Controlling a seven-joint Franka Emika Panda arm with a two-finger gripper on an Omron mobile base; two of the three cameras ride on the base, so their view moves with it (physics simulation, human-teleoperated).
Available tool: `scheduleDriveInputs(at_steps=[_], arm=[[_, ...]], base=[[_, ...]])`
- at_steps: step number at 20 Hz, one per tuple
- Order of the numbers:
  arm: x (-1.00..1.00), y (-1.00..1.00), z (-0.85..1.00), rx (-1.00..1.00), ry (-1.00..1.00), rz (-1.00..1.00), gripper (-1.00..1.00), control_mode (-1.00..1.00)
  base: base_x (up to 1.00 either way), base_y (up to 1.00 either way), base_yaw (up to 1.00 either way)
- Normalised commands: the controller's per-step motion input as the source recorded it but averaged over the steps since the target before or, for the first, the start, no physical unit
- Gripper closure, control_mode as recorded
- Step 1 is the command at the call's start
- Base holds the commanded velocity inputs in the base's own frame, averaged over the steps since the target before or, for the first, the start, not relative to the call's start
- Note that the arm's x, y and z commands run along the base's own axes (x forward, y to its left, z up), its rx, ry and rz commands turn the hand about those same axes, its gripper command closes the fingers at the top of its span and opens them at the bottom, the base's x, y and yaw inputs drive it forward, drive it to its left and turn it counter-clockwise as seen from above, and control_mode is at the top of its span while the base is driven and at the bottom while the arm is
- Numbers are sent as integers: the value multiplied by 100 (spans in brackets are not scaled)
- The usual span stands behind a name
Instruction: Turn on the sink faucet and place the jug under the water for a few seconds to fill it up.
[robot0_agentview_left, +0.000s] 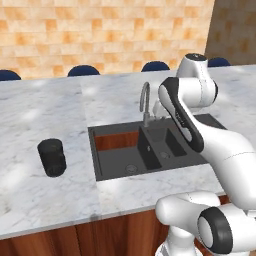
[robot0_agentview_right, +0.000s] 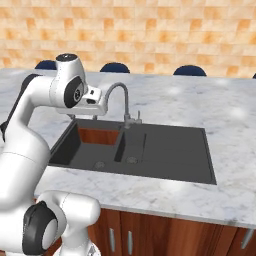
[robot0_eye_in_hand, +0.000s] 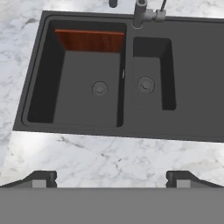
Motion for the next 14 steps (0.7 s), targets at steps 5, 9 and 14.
scheduleDriveInputs(at_steps=[5, 9, 14], arm=[[0, 0, 0, 0, 0, 0, -100, 100], [3, -20, -8, 2, -1, 2, -100, -100], [42, -83, -41, 16, -36, 27, -100, -100]], base=[[0, 0, 0], [0, -1, 0], [0, 0, 0]])
